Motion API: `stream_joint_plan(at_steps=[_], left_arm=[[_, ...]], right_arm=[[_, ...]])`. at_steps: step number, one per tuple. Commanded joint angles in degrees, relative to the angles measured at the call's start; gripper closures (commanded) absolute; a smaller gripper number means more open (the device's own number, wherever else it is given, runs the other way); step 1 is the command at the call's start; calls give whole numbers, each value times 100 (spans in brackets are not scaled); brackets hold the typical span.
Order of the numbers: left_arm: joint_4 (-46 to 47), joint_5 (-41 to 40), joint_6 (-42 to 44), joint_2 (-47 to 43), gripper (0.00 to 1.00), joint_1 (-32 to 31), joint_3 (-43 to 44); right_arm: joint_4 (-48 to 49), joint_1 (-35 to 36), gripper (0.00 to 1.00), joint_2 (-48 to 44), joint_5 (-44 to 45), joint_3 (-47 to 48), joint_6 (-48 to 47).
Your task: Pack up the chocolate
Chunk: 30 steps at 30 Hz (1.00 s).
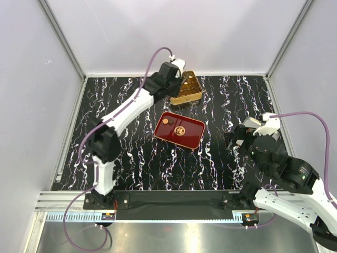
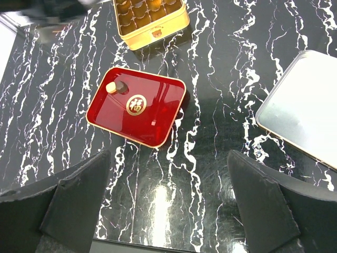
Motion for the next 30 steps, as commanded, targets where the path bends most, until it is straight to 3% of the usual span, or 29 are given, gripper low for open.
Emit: stream_joint_plan(at_steps=[1, 8, 12, 30], left_arm=[[-139, -219, -339, -1172, 62, -73, -607], [-1079, -649, -788, -2306, 62, -529, -2076], [-984, -641, -999, -2658, 62, -793, -2813], [-1028, -879, -1157, -2325, 62, -978, -3352]], right_arm=[[-42, 44, 0, -47, 111, 158, 47], [-121, 44, 0, -161, 32, 158, 91], [-86, 52, 0, -197, -73, 149, 118], [-209, 44, 0, -258, -38, 228, 109]])
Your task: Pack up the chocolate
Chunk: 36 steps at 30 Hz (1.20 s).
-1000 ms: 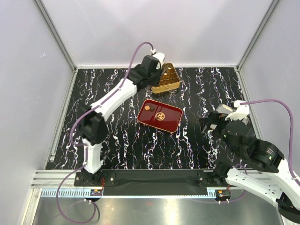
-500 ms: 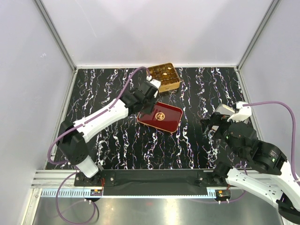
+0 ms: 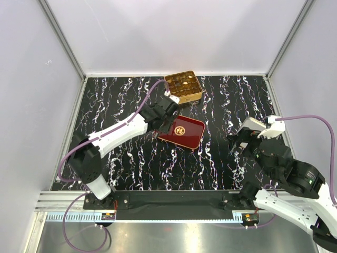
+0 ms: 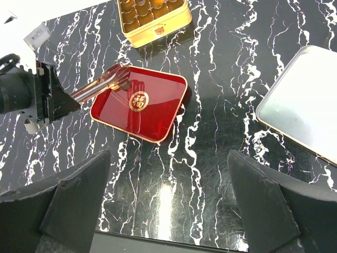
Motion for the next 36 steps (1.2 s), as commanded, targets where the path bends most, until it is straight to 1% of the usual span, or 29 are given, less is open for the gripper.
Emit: stream_joint_plan(at_steps=[1, 11, 20, 36], left_arm=[[131, -184, -62, -6, 62, -38, -29], [-28, -175, -63, -24, 59, -56, -47], [-72, -34, -142, 73, 59, -56, -100], [-282, 142, -221, 223, 60, -117, 94]], right_arm=[[64, 44, 0, 33, 80, 180, 39], [143, 44, 0, 94, 36, 180, 48], [108, 44, 0, 50, 18, 198, 92], [91, 44, 0, -29, 62, 180, 92]])
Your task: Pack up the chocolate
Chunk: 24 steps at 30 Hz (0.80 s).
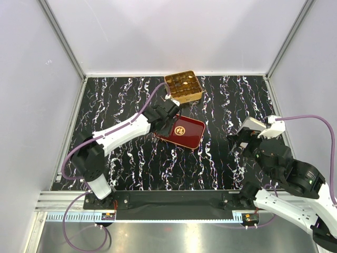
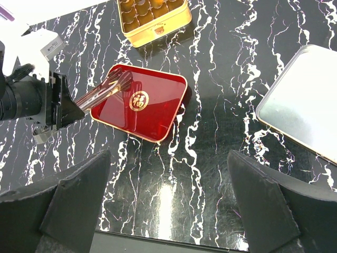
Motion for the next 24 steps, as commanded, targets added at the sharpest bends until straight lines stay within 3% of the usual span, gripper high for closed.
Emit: stream_joint_plan(at_steps=[1, 14, 24], left_arm=[[-73, 109, -81, 6, 60, -78, 170], [-504, 241, -90, -82, 69, -105, 1180], [-644, 135, 279, 524, 70, -26, 2428]], right_arm=[[117, 52, 0, -38, 53, 172, 70], [161, 44, 0, -20, 53, 163, 52], [222, 52, 0, -11, 62, 215, -9]])
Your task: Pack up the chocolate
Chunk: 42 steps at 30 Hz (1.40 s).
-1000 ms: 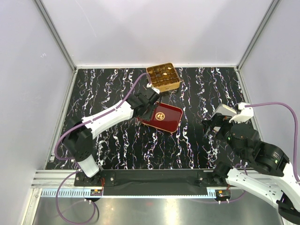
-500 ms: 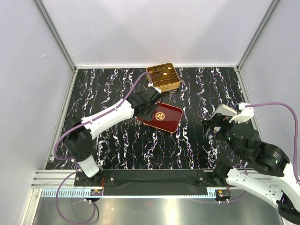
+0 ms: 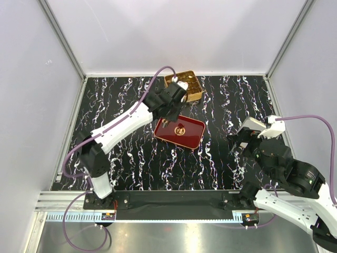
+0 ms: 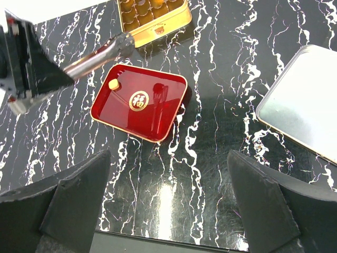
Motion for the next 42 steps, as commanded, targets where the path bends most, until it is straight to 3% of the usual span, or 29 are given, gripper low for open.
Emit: stream_joint_plan(at_steps=[1, 11, 21, 42], left_arm=[[99, -35, 284, 232, 70, 73, 697], [942, -280, 1030, 1497, 71, 486, 2491], [2479, -36, 1479, 2121, 69, 741, 2316], [3131, 378, 1637, 3176, 67, 1013, 2782]], right_arm=[[227, 44, 0, -9, 62, 222, -14], [429, 35, 0, 105, -26, 231, -163], [385, 44, 0, 114, 299, 310, -233], [464, 44, 0, 255, 378, 143, -251]])
